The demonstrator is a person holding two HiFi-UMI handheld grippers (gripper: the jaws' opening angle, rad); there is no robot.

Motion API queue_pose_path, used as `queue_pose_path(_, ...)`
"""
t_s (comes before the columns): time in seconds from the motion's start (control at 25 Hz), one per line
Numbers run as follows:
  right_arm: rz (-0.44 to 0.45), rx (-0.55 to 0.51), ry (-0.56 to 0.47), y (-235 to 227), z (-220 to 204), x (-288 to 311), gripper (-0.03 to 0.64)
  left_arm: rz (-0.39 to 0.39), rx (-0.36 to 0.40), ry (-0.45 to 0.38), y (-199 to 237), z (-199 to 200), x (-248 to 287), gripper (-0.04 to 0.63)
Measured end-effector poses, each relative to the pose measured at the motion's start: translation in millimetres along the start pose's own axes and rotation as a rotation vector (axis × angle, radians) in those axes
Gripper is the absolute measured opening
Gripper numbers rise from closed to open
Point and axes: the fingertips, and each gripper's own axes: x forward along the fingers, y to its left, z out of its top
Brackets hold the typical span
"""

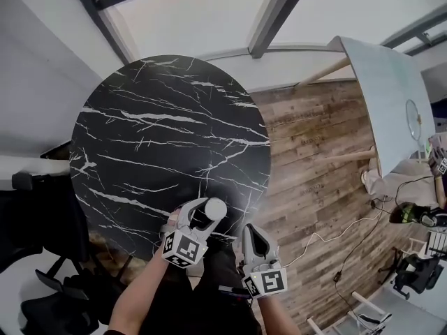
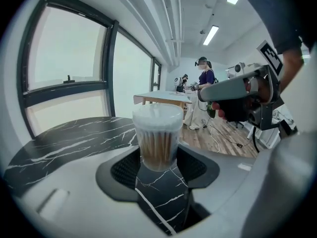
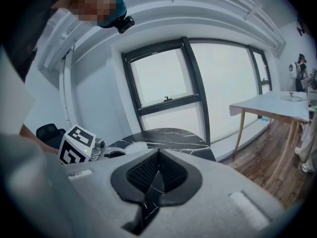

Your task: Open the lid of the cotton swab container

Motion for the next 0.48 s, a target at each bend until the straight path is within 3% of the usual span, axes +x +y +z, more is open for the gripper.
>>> queue_pose_path(0.48,0.063,-0.04,-0.061,28,45,-13,-0.002,-0.077,-0.008,-0.026,-28,47,-60,0.239)
